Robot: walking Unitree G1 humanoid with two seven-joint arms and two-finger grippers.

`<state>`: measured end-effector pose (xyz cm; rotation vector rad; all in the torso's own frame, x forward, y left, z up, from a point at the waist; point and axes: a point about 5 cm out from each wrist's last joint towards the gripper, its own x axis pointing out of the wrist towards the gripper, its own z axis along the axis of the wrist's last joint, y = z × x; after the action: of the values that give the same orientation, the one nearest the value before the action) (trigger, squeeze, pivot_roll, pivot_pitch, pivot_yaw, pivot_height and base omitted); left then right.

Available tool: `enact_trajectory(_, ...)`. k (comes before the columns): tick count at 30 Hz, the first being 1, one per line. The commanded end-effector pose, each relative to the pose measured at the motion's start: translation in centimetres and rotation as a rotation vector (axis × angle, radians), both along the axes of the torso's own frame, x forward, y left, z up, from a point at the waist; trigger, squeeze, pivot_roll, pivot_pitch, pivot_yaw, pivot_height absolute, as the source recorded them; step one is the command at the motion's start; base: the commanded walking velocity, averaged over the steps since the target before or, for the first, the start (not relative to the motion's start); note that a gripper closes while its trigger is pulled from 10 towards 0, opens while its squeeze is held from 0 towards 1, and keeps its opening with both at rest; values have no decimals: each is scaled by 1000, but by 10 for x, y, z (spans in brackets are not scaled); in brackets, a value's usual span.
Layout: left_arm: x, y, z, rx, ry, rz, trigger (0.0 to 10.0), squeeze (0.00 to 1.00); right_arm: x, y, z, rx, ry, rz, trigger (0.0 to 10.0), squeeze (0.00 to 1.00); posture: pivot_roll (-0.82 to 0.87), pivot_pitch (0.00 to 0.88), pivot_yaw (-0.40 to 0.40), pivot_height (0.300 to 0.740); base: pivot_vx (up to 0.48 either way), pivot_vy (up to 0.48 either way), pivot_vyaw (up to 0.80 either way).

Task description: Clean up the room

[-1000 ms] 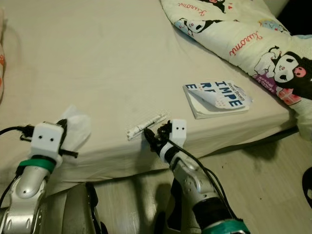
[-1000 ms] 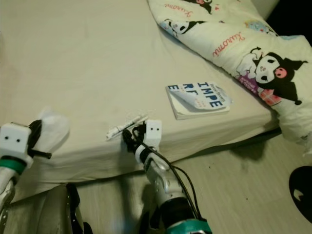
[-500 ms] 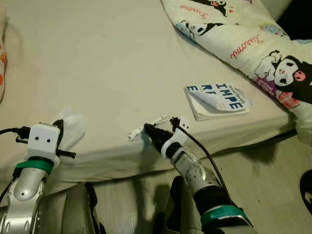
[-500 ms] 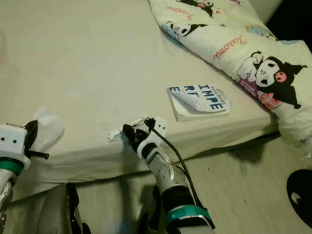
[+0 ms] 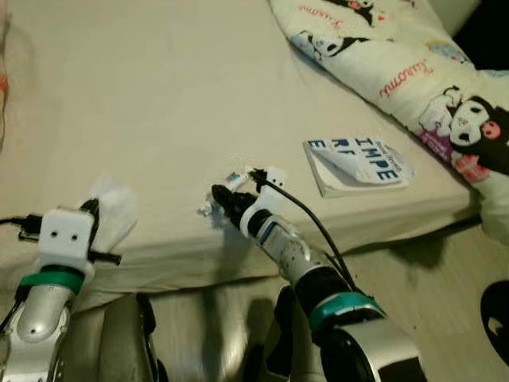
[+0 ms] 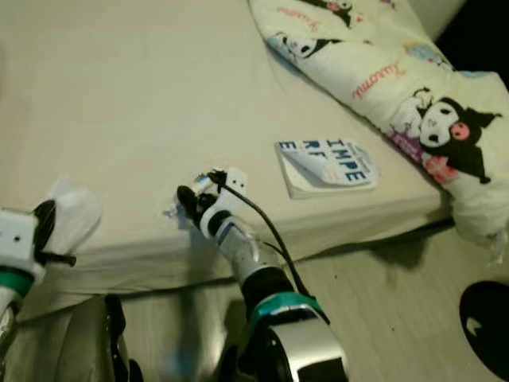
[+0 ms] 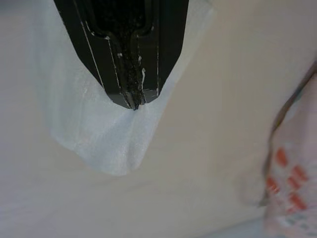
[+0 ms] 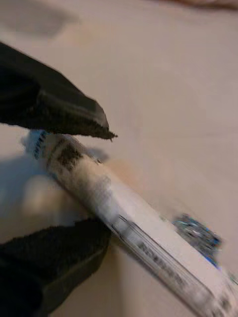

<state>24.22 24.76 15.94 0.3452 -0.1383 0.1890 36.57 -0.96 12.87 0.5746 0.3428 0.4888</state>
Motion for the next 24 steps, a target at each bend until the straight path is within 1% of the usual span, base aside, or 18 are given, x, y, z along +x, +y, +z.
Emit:
enact_trajectory(1, -4, 0, -2, -1, 10, 15, 0, 0, -41, 79, -4, 77, 68, 173, 0, 0, 294, 273, -157, 500, 0, 0, 0)
enact_trajectory(3, -5, 0, -2, -2, 11, 19, 0, 0, -42, 81, -5, 23, 41, 200, 0, 0, 295, 273, -158, 500, 0, 0, 0)
enact_trajectory(4, -5, 0, -2, -2, 11, 19, 0, 0, -42, 81, -5, 23, 41, 200, 0, 0, 295, 273, -158, 500, 0, 0, 0)
enact_trajectory(5, -6, 0, -2, -2, 11, 20, 0, 0, -45, 86, -5, -42, -3, 248, 0, 0, 293, 274, -158, 500, 0, 0, 0)
enact_trajectory(6, -6, 0, -2, -2, 11, 20, 0, 0, -45, 86, -5, -42, -3, 248, 0, 0, 293, 274, -158, 500, 0, 0, 0)
enact_trajectory(8, -5, 0, -1, -2, 11, 21, 0, 0, -56, 98, -9, -177, -92, 367, 0, 0, 291, 276, -157, 500, 0, 0, 0)
enact_trajectory(9, -5, 0, -1, -3, 12, 22, 0, 0, -61, 102, -12, -225, -120, 405, 0, 0, 291, 274, -156, 500, 0, 0, 0)
enact_trajectory(10, -5, 0, 0, -3, 13, 23, 0, 0, -64, 105, -14, -243, -128, 419, 0, 0, 291, 274, -156, 500, 0, 0, 0)
enact_trajectory(14, -6, 0, 0, -2, 15, 25, 0, 0, -65, 105, -16, -251, -137, 408, 0, 0, 294, 272, -153, 500, 0, 0, 0)
enact_trajectory(15, -6, 1, 0, -1, 16, 25, 0, 0, -63, 103, -15, -246, -143, 398, 0, 0, 291, 269, -151, 500, 0, 0, 0)
enact_trajectory(16, -6, 1, 0, 0, 18, 25, 0, 0, -56, 96, -9, -201, -162, 362, 0, 0, 288, 267, -149, 500, 0, 0, 0)
enact_trajectory(18, -5, 1, 0, 0, 18, 25, 0, 0, -54, 94, -8, -189, -168, 353, 0, 0, 288, 267, -149, 500, 0, 0, 0)
enact_trajectory(20, -4, 1, 0, 2, 16, 21, 0, 0, -46, 88, 3, -133, -212, 320, 0, 0, 273, 247, -139, 500, 0, 0, 0)
enact_trajectory(21, -4, 1, 0, 2, 16, 21, 0, 0, -46, 88, 3, -133, -212, 320, 0, 0, 273, 247, -139, 500, 0, 0, 0)
enact_trajectory(22, -3, 0, 1, 3, 12, 18, 0, 0, -41, 83, 8, -102, -235, 299, 0, 0, 270, 244, -137, 500, 0, 0, 0)
enact_trajectory(23, 0, -1, 3, 5, 6, 13, 0, 0, -34, 74, 16, -71, -279, 268, 0, 0, 257, 232, -129, 500, 0, 0, 0)
enact_trajectory(24, 0, -1, 3, 5, 6, 13, 0, 0, -34, 74, 16, -71, -279, 268, 0, 0, 257, 232, -129, 500, 0, 0, 0)
